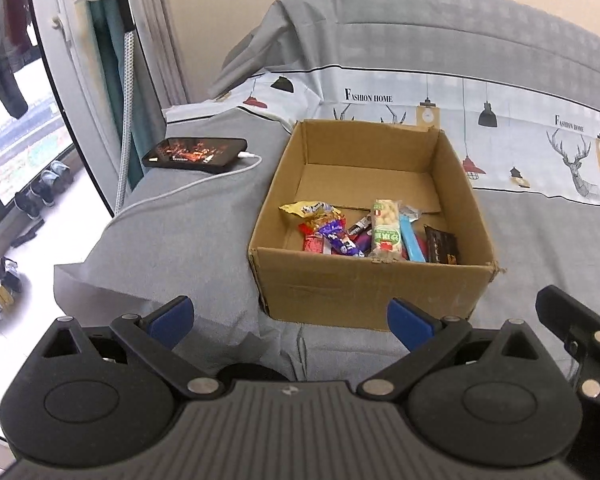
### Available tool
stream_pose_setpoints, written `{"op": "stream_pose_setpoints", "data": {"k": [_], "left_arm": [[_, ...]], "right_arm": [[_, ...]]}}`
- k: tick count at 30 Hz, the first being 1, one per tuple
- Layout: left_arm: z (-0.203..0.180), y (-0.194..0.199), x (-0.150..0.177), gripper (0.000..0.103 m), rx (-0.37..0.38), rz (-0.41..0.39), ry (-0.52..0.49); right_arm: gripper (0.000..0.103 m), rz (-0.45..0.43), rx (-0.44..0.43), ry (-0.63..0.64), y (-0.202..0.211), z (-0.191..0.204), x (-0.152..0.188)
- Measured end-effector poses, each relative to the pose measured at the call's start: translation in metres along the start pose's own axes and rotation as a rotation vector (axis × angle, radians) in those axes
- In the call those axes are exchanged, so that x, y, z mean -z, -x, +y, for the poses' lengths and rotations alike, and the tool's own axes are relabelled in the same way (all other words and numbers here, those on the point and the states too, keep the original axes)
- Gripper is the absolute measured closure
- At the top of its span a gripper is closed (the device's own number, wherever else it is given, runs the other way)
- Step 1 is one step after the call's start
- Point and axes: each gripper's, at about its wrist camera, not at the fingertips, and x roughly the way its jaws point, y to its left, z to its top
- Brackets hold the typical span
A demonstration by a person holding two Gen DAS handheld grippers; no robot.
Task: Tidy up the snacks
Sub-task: 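Lift both open tools up away from the box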
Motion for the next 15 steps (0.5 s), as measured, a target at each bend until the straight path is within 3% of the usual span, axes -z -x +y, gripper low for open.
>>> {"op": "stream_pose_setpoints", "data": {"k": [5,8,15], "left_arm": [[0.004,-0.003,0.001,0.000,0.057,0.073,0.036],[0.009,0.000,0.003,0.000,0.080,0.068,0.071],[0.007,-0.002,0.004,0.000,0.026,0.082,0.057]], "right_arm": [[0.001,0.002,0.005,-0.004,0.003,-0.001,0.001],[0.001,-0.002,-0.001,-0.002,0.005,-0.001,0.001],[0.001,-0.003,-0.018,0.005,0.005,0.000,0.002]]}}
